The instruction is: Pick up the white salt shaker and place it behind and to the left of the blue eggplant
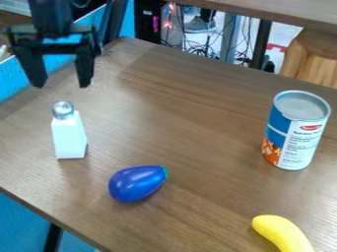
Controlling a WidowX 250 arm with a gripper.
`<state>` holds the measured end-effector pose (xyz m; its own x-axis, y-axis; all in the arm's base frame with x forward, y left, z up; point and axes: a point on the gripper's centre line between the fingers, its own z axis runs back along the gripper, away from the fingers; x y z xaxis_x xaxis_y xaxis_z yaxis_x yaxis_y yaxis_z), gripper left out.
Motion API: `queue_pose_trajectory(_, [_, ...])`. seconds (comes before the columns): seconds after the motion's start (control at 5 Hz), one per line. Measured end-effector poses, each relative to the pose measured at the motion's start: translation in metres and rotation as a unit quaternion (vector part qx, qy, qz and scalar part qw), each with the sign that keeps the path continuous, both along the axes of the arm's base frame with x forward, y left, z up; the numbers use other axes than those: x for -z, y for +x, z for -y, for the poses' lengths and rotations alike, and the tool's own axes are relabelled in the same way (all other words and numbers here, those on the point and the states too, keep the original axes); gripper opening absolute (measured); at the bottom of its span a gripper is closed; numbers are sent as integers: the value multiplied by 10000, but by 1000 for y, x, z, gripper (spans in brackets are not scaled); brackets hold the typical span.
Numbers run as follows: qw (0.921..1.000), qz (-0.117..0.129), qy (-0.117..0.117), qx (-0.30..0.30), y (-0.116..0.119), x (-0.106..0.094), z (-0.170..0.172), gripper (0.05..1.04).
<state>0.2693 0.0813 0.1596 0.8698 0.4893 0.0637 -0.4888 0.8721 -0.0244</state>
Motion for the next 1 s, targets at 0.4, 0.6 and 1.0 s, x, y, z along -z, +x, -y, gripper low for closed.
queue_pose_trajectory(0.4, [9899, 18, -35, 1417, -6, 0, 91, 1001])
queue_pose_trajectory(0.6, [9795, -103, 27, 2011, -7, 17, 143, 1001])
queue_pose_trajectory(1.0, [9772, -736, 217, 1979, -23, 47, 186, 1001])
